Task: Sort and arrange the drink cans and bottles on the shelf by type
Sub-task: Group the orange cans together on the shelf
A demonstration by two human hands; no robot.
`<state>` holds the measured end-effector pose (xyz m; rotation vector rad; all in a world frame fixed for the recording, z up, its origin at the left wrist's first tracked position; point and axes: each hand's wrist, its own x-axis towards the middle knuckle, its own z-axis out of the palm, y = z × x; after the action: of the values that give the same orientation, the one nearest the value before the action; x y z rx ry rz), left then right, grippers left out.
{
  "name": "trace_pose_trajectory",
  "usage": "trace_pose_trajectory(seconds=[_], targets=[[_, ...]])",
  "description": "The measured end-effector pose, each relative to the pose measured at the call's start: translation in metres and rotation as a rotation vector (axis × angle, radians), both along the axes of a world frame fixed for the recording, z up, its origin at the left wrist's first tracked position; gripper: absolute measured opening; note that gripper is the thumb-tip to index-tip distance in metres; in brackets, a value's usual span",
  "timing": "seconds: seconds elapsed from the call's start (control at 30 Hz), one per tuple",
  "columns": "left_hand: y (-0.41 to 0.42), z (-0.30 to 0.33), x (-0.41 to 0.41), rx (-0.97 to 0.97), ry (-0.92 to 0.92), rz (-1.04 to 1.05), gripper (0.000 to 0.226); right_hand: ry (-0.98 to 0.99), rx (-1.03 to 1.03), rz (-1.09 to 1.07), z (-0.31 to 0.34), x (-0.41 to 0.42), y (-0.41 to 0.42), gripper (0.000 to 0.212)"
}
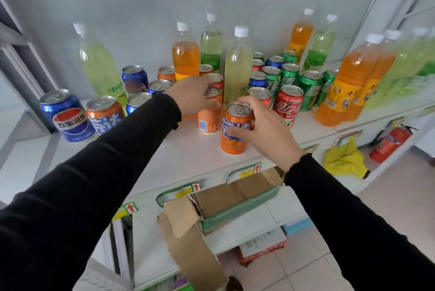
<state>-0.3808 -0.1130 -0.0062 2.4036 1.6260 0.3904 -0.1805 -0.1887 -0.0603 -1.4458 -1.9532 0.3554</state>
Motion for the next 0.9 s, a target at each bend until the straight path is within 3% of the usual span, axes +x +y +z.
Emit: trace_pose_trajectory(seconds=[0.17,0.37,0.6,0.77,0.9], targets=[[-0.002,0.0,0.003,-0.055,-0.009,0.003,0.057,0.041,-0.019,-0.012,-0.003,0.001,-0.003,0.068],[0.002,0.024,-0.007,-0.171,0.166,-0.093,0.062,0.059,-0.064,0.012,0.002,0.008,-0.005,0.067],[-0.009,0.019,-0.001,-0.26,-0.123,-0.083,0.036,0.082,-0.057,0.003,-0.002,0.008,-0.005,0.07],[-0.018,0.007,0.001,-0.118,0.015,0.08,0.061,0.144,-0.111,0.02,-0.017,0.008,-0.006,0.082],[-0.034,0.003,0.002,-0.029,-0.083,0.084,0.059,0.214,-0.121,0.021,-0.026,0.005,-0.005,0.077]])
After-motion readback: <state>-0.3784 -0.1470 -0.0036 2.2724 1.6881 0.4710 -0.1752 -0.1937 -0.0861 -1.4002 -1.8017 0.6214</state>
